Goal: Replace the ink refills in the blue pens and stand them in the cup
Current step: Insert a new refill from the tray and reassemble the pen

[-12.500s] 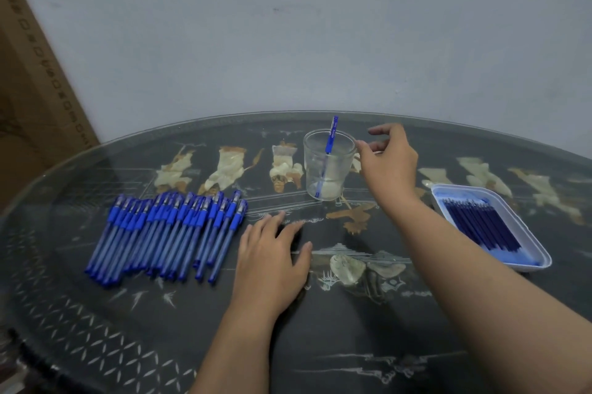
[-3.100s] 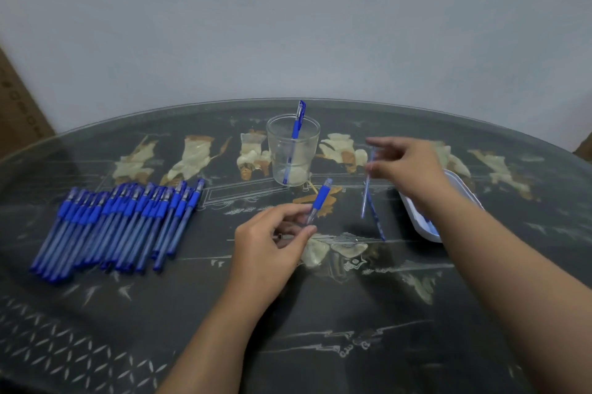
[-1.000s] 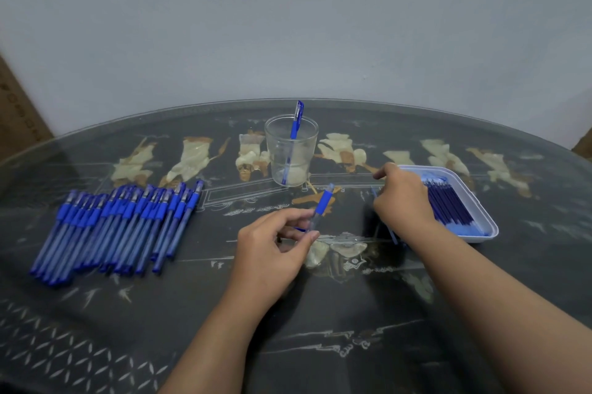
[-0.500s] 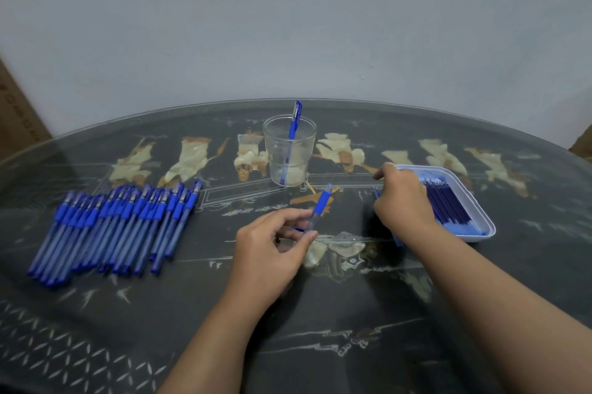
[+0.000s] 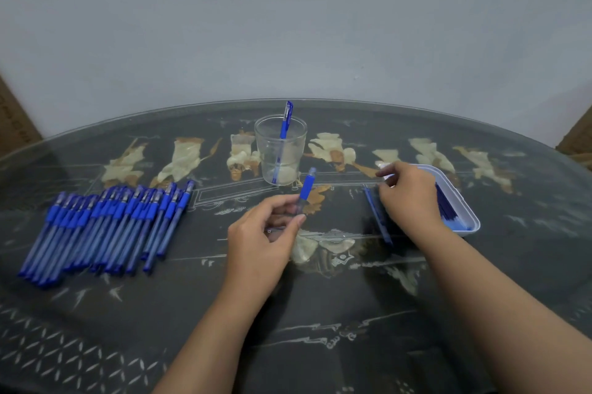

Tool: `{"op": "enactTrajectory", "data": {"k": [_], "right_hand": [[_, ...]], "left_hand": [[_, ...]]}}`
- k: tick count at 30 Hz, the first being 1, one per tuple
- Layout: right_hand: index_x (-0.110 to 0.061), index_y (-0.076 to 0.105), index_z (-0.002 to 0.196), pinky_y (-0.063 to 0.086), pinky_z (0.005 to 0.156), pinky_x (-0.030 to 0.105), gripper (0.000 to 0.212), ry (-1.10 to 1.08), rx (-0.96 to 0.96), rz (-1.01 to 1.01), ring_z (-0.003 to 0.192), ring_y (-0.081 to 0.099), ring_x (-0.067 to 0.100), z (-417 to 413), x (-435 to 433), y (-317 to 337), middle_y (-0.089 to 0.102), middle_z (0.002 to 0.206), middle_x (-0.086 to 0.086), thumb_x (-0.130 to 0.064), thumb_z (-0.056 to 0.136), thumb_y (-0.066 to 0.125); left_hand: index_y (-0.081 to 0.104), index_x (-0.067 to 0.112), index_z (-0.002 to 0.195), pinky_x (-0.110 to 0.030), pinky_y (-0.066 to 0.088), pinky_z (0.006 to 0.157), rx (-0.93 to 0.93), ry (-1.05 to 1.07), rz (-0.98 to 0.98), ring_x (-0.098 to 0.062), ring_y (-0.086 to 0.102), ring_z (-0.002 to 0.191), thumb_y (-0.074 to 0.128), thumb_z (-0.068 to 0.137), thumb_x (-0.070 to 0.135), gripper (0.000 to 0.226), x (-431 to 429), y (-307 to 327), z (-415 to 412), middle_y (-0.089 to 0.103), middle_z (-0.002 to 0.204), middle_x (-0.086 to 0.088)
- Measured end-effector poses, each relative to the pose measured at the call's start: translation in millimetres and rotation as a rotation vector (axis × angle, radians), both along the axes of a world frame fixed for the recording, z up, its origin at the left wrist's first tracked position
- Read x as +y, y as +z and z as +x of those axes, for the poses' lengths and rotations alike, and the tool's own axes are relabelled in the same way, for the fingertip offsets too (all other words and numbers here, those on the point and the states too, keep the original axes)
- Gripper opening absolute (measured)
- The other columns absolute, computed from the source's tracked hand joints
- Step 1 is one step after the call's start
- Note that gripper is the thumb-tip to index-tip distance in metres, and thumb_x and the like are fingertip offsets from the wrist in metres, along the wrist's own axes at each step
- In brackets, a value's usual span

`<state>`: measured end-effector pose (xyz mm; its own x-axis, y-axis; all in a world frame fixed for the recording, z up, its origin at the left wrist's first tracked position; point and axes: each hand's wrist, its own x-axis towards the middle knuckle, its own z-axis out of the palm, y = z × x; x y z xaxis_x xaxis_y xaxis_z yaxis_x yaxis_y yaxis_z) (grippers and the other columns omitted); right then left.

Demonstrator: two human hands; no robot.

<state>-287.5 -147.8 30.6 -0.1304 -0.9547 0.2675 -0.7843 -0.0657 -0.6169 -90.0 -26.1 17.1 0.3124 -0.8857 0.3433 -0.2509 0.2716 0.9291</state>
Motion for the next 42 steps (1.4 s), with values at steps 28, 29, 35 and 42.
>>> {"op": "enactTrajectory", "data": {"k": [28, 29, 35, 42], "right_hand": [[-0.012, 0.041, 0.061, 0.018, 0.045, 0.027, 0.025, -0.136, 0.225, 0.271, 0.061, 0.037, 0.023, -30, 5, -9, 0.036, 0.059, 0.003, 0.004, 0.080, 0.047], [-0.010, 0.043, 0.062, 0.019, 0.045, 0.027, 0.023, -0.139, 0.213, 0.263, 0.063, 0.040, 0.025, -30, 5, -9, 0.037, 0.059, 0.003, 0.003, 0.080, 0.047], [-0.005, 0.067, 0.114, 0.042, 0.070, 0.030, 0.034, -0.165, -0.104, 0.106, 0.092, 0.060, 0.028, -20, 18, 7, 0.069, 0.106, 0.011, 0.000, 0.085, 0.050], [-0.020, 0.071, 0.111, 0.052, 0.070, 0.029, 0.028, 0.075, -0.732, 0.136, 0.070, 0.060, 0.012, 11, 59, 25, 0.072, 0.088, 0.001, -0.004, 0.091, 0.059]], "left_hand": [[0.067, 0.032, 0.099, -0.010, 0.050, 0.073, 0.118, 0.000, -0.030, -0.006, 0.069, 0.086, 0.075, 0.080, 0.001, 0.038, 3, -7, -39, 0.072, 0.091, 0.007], [0.067, 0.032, 0.099, -0.010, 0.050, 0.073, 0.120, 0.001, -0.029, -0.006, 0.069, 0.086, 0.075, 0.080, 0.001, 0.038, 3, -7, -39, 0.072, 0.090, 0.007], [0.068, 0.032, 0.100, -0.011, 0.051, 0.073, 0.127, -0.001, -0.023, -0.006, 0.069, 0.086, 0.075, 0.080, 0.002, 0.036, 3, -8, -38, 0.073, 0.091, 0.008], [0.069, 0.030, 0.099, -0.010, 0.050, 0.073, 0.115, 0.003, -0.032, -0.005, 0.069, 0.086, 0.075, 0.080, 0.001, 0.035, 0, -11, -37, 0.073, 0.093, 0.006]]}}
